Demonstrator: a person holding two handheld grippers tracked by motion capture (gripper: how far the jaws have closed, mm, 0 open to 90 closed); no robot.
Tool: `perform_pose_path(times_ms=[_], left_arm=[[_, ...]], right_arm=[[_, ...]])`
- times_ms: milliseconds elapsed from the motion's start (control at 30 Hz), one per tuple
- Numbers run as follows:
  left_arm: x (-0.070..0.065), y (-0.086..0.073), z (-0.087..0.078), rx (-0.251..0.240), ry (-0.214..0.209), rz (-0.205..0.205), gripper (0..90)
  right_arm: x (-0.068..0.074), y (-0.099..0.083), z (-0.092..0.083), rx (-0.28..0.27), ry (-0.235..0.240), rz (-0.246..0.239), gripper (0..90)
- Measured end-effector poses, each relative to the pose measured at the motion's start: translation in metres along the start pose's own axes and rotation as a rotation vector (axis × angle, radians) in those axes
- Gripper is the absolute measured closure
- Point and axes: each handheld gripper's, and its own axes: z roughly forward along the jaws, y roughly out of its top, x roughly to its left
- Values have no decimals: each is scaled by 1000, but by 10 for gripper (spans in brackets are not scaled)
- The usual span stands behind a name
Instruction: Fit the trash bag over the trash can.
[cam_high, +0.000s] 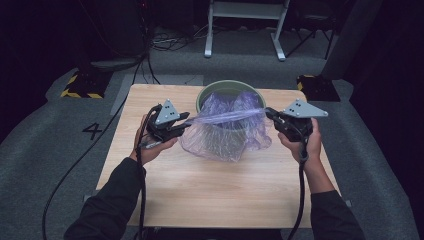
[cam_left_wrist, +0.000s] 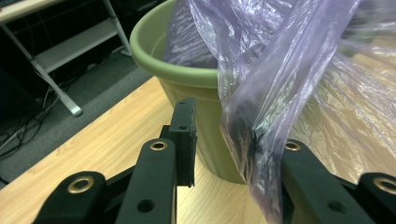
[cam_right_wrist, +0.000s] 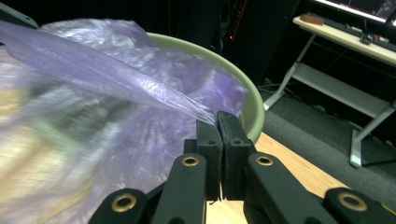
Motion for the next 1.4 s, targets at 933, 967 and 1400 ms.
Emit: perform_pose_path(times_ms=[933, 967, 1400], left_arm=[[-6, 10, -27, -119, -59, -29, 397], [-1, 12, -23, -131, -50, -71, 394], [16, 17, 7, -142, -140, -111, 196]], right_arm=[[-4, 20, 15, -25, -46, -15, 886], [-6, 20, 17, -19, -50, -16, 885], [-31, 6, 54, 71, -30, 82, 892]])
